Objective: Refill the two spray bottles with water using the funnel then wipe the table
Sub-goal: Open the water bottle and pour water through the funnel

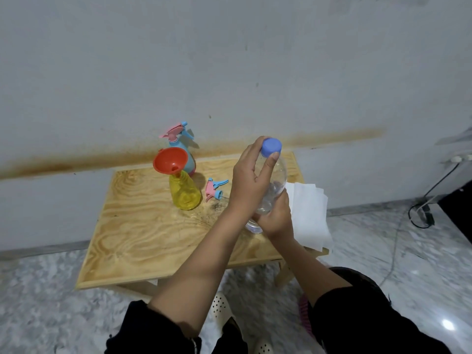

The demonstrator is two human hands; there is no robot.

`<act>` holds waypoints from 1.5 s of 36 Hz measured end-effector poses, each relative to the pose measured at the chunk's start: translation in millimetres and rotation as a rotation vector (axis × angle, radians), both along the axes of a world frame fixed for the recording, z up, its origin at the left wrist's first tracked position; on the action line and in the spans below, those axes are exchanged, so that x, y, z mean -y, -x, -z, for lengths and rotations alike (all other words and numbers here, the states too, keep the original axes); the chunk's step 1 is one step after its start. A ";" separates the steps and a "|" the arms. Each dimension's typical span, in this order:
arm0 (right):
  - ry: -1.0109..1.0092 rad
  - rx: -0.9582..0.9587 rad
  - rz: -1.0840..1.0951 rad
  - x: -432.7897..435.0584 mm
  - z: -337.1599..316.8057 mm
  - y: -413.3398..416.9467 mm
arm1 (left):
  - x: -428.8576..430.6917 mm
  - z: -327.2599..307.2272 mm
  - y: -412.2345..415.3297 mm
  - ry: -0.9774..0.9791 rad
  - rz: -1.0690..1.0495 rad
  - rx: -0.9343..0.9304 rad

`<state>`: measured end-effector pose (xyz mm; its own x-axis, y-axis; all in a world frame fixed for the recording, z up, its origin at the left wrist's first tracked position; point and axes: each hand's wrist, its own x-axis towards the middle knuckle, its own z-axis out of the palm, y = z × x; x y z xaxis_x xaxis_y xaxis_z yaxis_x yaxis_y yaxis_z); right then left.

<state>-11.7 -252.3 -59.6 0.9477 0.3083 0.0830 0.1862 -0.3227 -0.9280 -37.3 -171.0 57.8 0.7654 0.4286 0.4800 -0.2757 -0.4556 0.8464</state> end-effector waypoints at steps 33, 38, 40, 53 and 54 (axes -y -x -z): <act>-0.093 0.093 -0.035 11.0 -75.5 -9.8 | -9.8 -32.1 -11.0 0.146 -0.035 -0.124; -0.064 0.068 -0.040 8.1 -78.6 -15.0 | -30.8 -37.1 -11.6 0.080 0.287 -0.330; -0.046 0.075 -0.039 8.9 -78.6 -15.5 | -38.1 -39.7 -11.3 0.036 0.364 -0.399; 0.014 0.092 0.002 8.6 -80.2 -15.0 | -13.4 -25.6 -11.8 -0.160 0.049 -0.167; 0.013 0.089 0.003 8.2 -80.1 -14.6 | -11.1 -24.9 -11.4 -0.154 0.025 -0.156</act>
<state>2.9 -260.5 20.5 0.9377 0.3068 0.1633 0.2670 -0.3350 -0.9036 -25.9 -160.0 82.7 0.8454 0.3391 0.4128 -0.1595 -0.5772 0.8009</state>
